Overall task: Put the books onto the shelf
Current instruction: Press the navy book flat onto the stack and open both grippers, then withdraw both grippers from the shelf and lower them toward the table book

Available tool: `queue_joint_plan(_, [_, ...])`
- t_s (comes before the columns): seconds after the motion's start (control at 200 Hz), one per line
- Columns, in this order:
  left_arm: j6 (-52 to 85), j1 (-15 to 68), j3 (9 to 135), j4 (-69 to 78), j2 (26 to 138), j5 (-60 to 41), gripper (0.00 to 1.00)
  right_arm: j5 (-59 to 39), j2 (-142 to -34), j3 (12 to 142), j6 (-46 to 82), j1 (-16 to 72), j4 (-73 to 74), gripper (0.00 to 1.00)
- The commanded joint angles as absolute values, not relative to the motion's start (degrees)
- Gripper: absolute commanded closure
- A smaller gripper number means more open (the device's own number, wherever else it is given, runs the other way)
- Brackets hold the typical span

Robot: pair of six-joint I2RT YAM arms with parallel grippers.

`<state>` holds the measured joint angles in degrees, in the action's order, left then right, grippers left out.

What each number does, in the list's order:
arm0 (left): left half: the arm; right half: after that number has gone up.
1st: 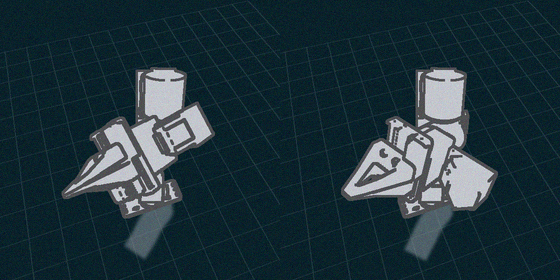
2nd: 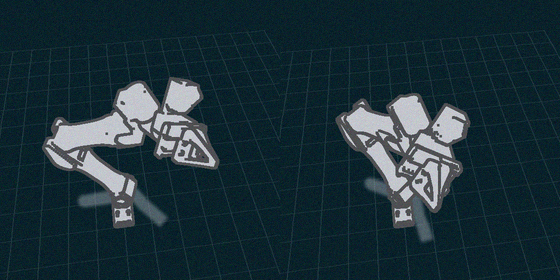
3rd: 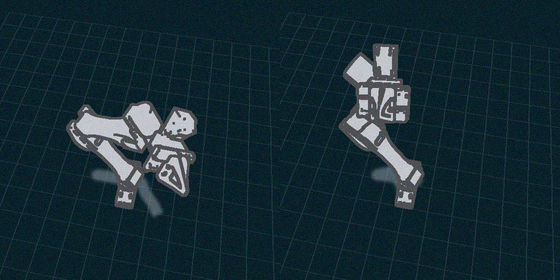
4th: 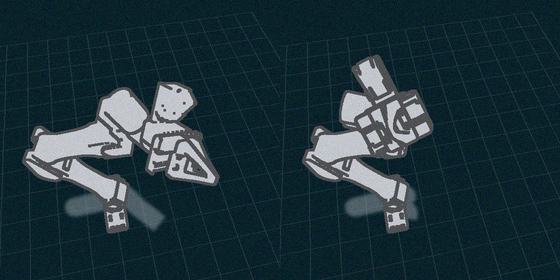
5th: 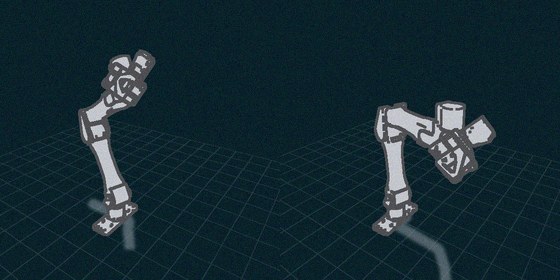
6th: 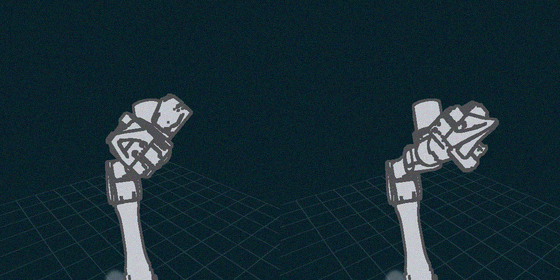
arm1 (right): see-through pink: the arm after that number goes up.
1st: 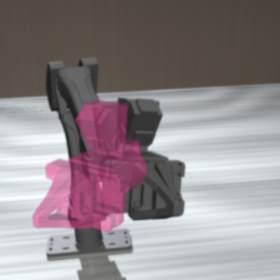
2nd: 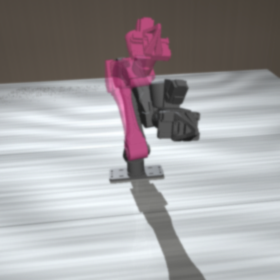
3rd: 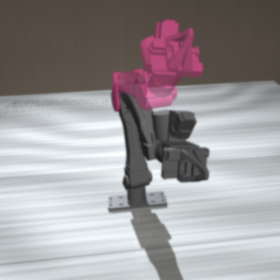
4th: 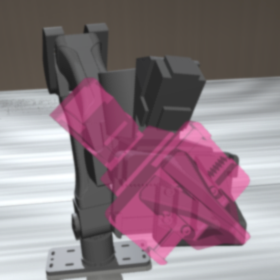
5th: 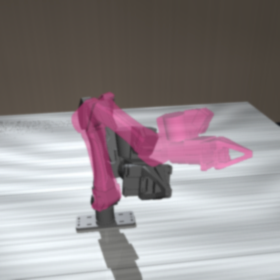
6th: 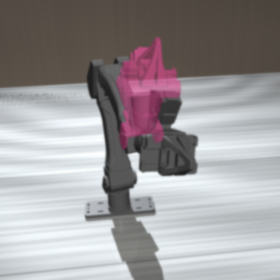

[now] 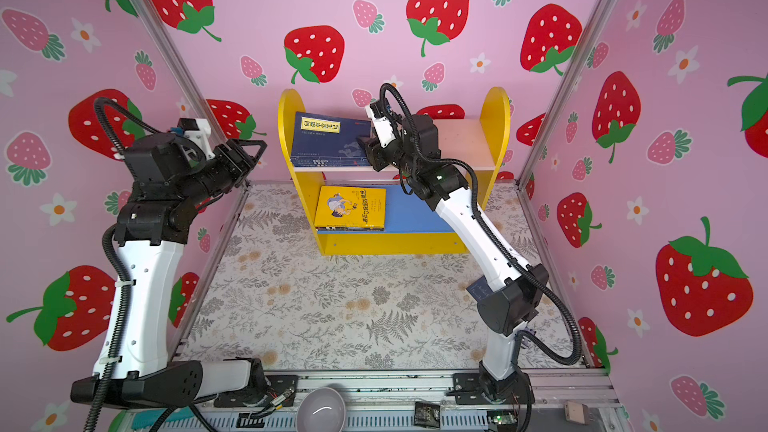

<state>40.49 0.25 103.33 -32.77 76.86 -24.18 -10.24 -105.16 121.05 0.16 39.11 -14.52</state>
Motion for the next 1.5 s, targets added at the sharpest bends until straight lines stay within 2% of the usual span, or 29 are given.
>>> queue_joint_plan(0.0, [36.43, 3.12, 106.31, -34.41, 77.60, -19.76, 0.32, -12.32, -106.35, 123.34, -2.48, 39.64, -17.24, 0.47])
queue_joint_plan(0.16, [36.60, 3.95, 102.67, -31.25, 76.47, -17.27, 0.31, -13.14, -105.48, 123.58, -2.77, 40.07, -15.32, 0.40])
queue_joint_plan(0.305, [35.14, 4.12, 95.14, -26.25, 72.11, -13.91, 0.23, -11.04, -101.29, 121.55, -2.90, 40.05, -9.37, 0.32])
queue_joint_plan(0.43, [32.75, 5.50, 89.89, -25.91, 68.49, -9.84, 0.17, -7.18, -93.95, 113.61, -1.85, 40.05, -1.80, 0.24])
queue_joint_plan(0.545, [31.95, 9.22, 82.31, -23.27, 65.16, -8.20, 0.15, -2.42, -85.12, 100.46, -1.11, 40.07, 3.81, 0.19])
queue_joint_plan(0.685, [30.38, 16.34, 70.06, -15.23, 60.53, -6.34, 0.14, 11.22, -71.90, 81.51, -0.51, 40.04, 8.60, 0.16])
queue_joint_plan(0.765, [28.59, 20.33, 64.16, -10.17, 58.96, -9.68, 0.13, 21.69, -64.25, 73.09, 1.92, 39.99, 7.07, 0.14])
queue_joint_plan(0.85, [26.85, 24.14, 60.28, -7.79, 59.03, -12.25, 0.13, 35.63, -56.22, 63.71, 9.63, 39.95, 1.77, 0.13])
queue_joint_plan(0.905, [25.93, 26.98, 58.15, -6.61, 59.23, -12.25, 0.13, 43.55, -50.67, 57.33, 15.30, 39.79, -2.48, 0.07])
queue_joint_plan(0.99, [24.97, 31.99, 54.31, -3.28, 60.15, -10.73, 0.12, 50.95, -45.80, 49.94, 24.60, 38.05, -11.60, 0.02])
queue_joint_plan(1.09, [23.63, 37.37, 51.78, 0.33, 63.48, -10.33, 0.12, 50.68, -43.68, 45.14, 34.73, 33.08, -20.75, 0.00])
queue_joint_plan(1.205, [24.17, 42.02, 51.49, 4.15, 69.65, -12.40, 0.12, 42.87, -44.00, 36.65, 38.93, 25.34, -16.72, 0.00])
queue_joint_plan(1.35, [26.23, 45.97, 52.00, 8.67, 76.06, -14.55, 0.11, 29.07, -49.10, 32.06, 41.72, 9.99, -15.13, 0.00])
queue_joint_plan(1.495, [26.98, 48.32, 52.89, 9.41, 79.64, -13.81, 0.09, 19.63, -54.68, 28.72, 41.46, -4.94, -13.38, 0.00])
